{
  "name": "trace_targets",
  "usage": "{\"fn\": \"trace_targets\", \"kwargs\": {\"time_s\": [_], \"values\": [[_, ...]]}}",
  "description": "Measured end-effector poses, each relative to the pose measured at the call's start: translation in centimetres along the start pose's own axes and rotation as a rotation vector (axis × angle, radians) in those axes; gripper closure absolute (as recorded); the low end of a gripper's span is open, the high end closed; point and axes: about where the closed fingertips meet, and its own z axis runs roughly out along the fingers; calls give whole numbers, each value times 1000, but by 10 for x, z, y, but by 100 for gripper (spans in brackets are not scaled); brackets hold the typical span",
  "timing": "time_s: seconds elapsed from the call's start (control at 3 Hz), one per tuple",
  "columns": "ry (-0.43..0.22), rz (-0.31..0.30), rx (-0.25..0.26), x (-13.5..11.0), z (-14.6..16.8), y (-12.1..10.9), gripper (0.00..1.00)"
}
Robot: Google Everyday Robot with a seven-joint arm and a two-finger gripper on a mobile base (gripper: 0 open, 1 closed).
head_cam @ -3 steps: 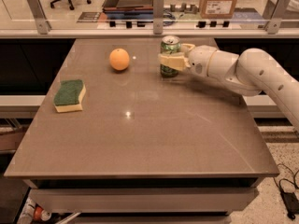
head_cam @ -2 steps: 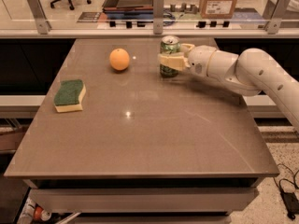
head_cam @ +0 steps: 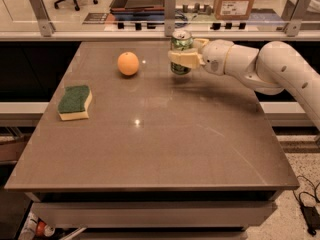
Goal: Pick green can
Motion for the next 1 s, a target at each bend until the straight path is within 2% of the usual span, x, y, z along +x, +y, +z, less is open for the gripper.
{"fn": "trace_targets", "kwargs": {"time_s": [0.33, 0.67, 1.0], "values": [[23, -45, -1, -30, -3, 2, 100], [70, -117, 6, -81, -5, 2, 100], [70, -117, 6, -81, -5, 2, 100]]}}
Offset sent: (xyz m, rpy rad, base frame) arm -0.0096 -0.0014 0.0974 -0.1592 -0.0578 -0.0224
